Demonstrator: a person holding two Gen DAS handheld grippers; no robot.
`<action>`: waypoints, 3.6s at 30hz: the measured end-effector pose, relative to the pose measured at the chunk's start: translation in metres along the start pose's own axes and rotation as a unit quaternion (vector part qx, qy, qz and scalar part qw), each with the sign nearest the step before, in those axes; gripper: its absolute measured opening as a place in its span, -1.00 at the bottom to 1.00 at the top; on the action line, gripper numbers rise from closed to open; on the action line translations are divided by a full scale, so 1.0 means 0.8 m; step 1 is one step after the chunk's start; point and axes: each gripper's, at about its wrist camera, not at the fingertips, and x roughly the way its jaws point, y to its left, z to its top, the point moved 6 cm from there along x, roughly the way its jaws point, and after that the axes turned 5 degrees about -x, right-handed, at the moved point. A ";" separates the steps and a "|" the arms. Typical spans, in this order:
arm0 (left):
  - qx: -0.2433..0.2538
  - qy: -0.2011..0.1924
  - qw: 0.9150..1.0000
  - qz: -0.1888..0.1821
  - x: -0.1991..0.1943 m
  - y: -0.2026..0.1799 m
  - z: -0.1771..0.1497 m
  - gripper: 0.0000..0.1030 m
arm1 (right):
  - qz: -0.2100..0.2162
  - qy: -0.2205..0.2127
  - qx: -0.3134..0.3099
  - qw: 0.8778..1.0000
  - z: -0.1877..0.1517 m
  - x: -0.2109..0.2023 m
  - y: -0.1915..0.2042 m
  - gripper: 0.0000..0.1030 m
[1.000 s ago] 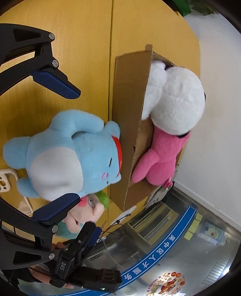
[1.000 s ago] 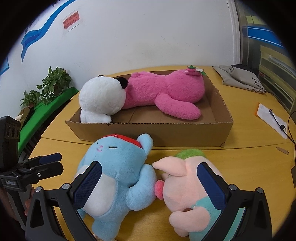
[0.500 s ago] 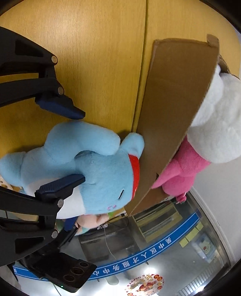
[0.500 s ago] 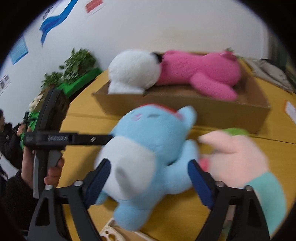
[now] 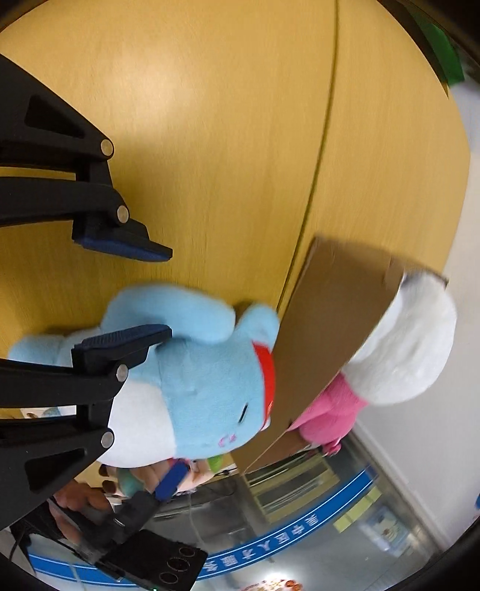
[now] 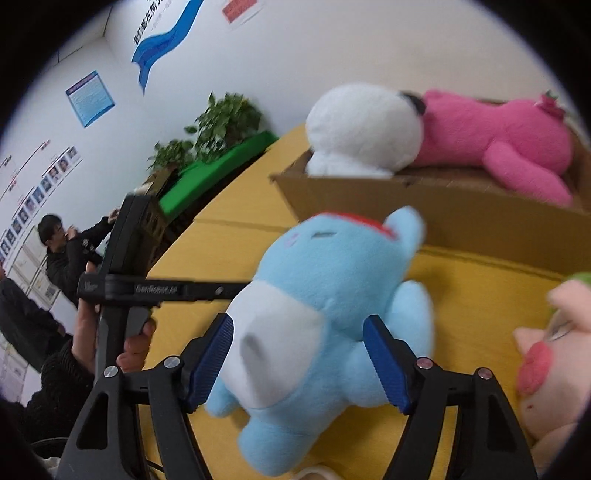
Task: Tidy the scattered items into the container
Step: 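Open both grippers and move them to the light-blue plush cat, then close both grippers on the light-blue cat and lift it, then lower the light-blue cat into the box beside the panda and release, then withdraw both grippers and move them to the pink-and-teal pig plush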
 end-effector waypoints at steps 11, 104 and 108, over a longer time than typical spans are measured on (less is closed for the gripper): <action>0.053 0.026 0.998 0.007 0.033 -0.027 0.007 -0.18 | -0.120 0.104 0.071 0.985 -0.038 0.037 -0.068 0.28; 0.159 -0.152 0.972 0.084 0.035 -0.230 0.130 0.99 | -0.294 -0.038 0.081 0.952 0.119 -0.080 -0.184 0.59; 0.177 -0.171 0.963 0.108 0.004 -0.232 0.104 0.99 | -0.318 -0.056 0.069 0.944 0.117 -0.097 -0.160 0.60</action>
